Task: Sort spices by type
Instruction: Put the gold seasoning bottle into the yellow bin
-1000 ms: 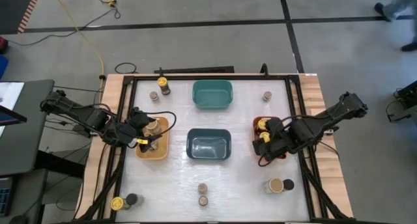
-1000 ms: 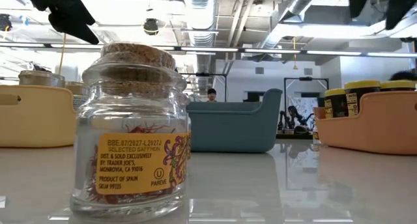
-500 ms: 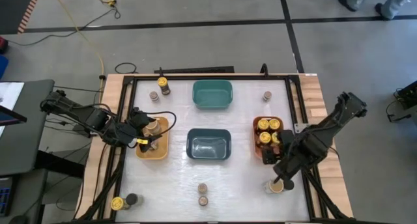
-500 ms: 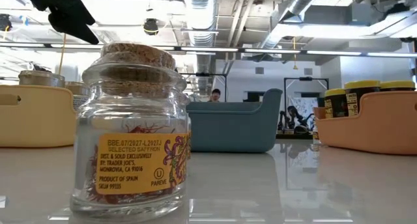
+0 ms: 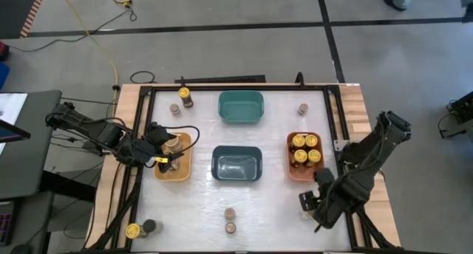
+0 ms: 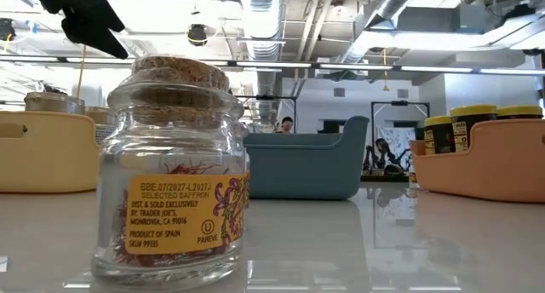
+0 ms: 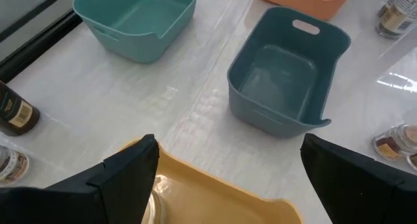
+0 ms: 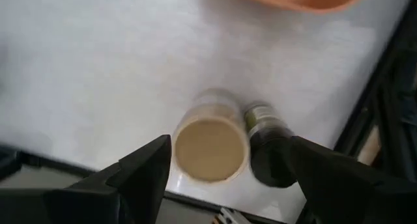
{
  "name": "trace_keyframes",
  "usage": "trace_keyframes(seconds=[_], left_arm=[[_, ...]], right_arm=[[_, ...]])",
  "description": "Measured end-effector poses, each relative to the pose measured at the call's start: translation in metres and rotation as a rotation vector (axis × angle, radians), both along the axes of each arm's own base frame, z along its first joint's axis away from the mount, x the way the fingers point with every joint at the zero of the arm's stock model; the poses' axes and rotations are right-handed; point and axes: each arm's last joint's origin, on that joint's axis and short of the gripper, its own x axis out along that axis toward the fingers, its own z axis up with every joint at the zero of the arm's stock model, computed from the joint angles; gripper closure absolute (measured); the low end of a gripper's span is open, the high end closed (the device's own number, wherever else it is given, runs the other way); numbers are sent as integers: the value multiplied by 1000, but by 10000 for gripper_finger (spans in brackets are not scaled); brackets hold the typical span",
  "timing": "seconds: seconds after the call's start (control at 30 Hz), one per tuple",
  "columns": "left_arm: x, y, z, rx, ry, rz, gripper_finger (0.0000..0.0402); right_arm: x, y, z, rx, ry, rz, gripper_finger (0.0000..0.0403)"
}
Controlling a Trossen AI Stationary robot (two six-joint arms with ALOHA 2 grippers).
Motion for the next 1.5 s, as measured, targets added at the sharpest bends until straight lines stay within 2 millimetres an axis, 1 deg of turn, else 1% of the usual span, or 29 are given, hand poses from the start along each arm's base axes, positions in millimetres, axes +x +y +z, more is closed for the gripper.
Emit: trace_keyframes(seconds=[0.27, 0.37, 0.5, 0.67, 0.8, 0.97, 1.17, 1.33, 1.5], left_arm=[[0, 0, 0, 19, 7, -14, 43], [0, 0, 0, 43, 16, -32, 43], [0, 0, 0, 90, 34, -67, 43], [0, 0, 0, 72, 27, -54, 43], [0, 0, 0, 65, 24, -49, 43], [0, 0, 0, 68, 26, -51, 43], [0, 0, 0, 69, 28, -51, 43], [0, 0, 0, 68, 28, -50, 43], [0, 0, 0, 69, 29, -50, 43]], right_arm=[[-6, 10, 4, 47, -52, 206, 69], [-10, 11, 6, 42, -53, 267, 69], [-16, 11, 6, 6, -35, 422, 69], [-20, 16, 6, -4, -48, 599, 69], [-19, 17, 6, -16, -63, 750, 69], [-13, 18, 6, -22, -108, 915, 69], [-14, 17, 0, -70, -90, 1135, 69], [-13, 16, 0, -117, -103, 1167, 69], [-13, 15, -9, -142, -106, 1171, 69]])
